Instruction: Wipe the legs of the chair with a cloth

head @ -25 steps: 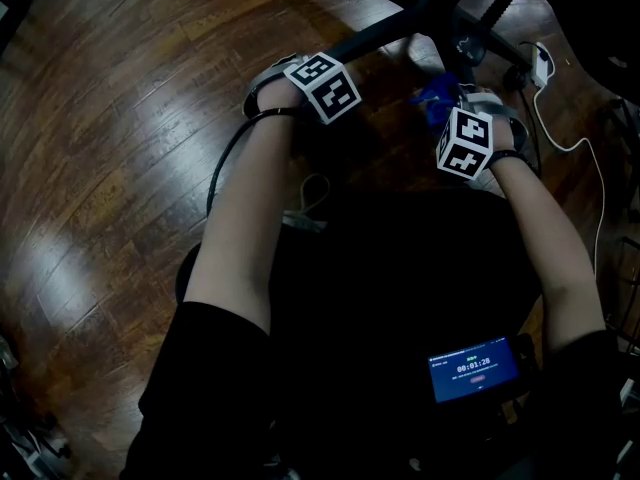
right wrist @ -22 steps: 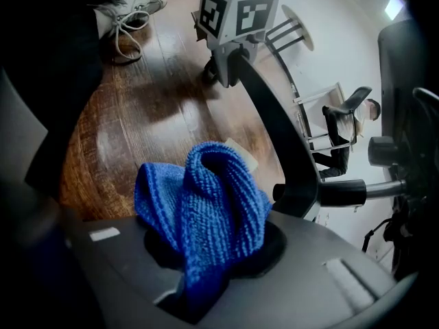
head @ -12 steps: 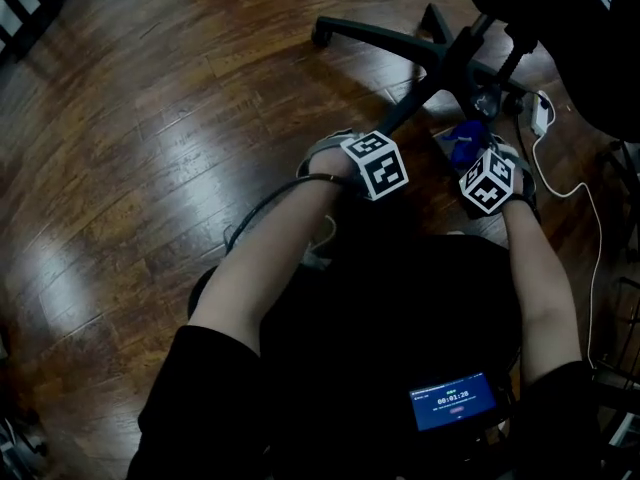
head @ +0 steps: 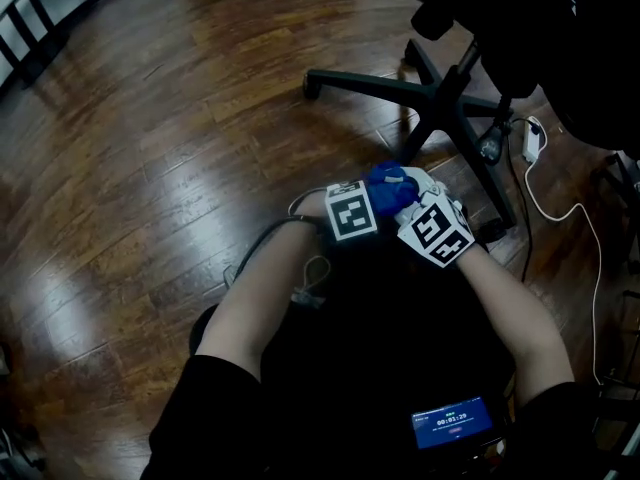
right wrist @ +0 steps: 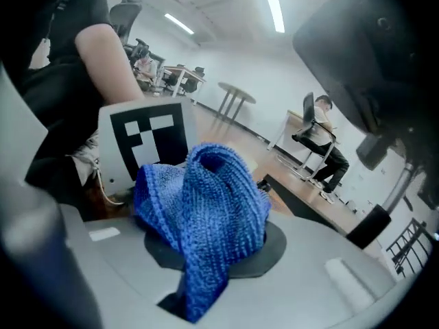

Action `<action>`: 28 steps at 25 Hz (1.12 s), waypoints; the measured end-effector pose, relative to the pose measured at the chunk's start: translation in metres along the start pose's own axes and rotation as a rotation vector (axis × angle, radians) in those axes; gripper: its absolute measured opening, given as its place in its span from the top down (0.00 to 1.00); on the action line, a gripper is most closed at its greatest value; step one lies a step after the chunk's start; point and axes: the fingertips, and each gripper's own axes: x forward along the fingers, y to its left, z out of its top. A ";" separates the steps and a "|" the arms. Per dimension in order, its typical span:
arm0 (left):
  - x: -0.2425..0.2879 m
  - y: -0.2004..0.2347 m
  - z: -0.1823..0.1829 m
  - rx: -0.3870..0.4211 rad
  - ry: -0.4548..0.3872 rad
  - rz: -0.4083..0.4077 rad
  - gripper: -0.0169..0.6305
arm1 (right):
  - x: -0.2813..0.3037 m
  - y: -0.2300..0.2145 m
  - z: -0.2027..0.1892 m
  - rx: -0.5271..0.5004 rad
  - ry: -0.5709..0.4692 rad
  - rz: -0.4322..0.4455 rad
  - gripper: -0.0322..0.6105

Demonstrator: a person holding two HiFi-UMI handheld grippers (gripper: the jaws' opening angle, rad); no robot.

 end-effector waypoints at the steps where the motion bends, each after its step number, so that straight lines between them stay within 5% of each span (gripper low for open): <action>1: 0.000 -0.001 0.003 0.015 -0.028 -0.008 0.65 | 0.010 0.005 0.002 -0.009 0.010 0.012 0.82; 5: -0.001 -0.005 0.009 0.058 -0.075 -0.034 0.64 | 0.026 -0.016 -0.003 -0.015 0.015 -0.014 0.81; 11: -0.002 -0.007 0.010 0.067 -0.092 -0.054 0.64 | 0.032 -0.153 -0.028 0.229 0.060 -0.369 0.81; 13: 0.000 -0.010 0.010 0.078 -0.101 -0.064 0.64 | 0.031 -0.148 -0.029 0.172 0.083 -0.385 0.82; 15: 0.000 -0.008 0.008 0.086 -0.101 -0.072 0.63 | 0.033 -0.132 -0.027 0.088 0.094 -0.354 0.82; 22: -0.001 -0.002 0.006 0.077 -0.090 -0.023 0.63 | 0.028 -0.049 -0.005 0.205 -0.031 -0.072 0.82; 28: -0.002 0.000 0.004 0.057 -0.072 0.012 0.63 | 0.031 0.015 0.008 0.126 0.001 0.094 0.82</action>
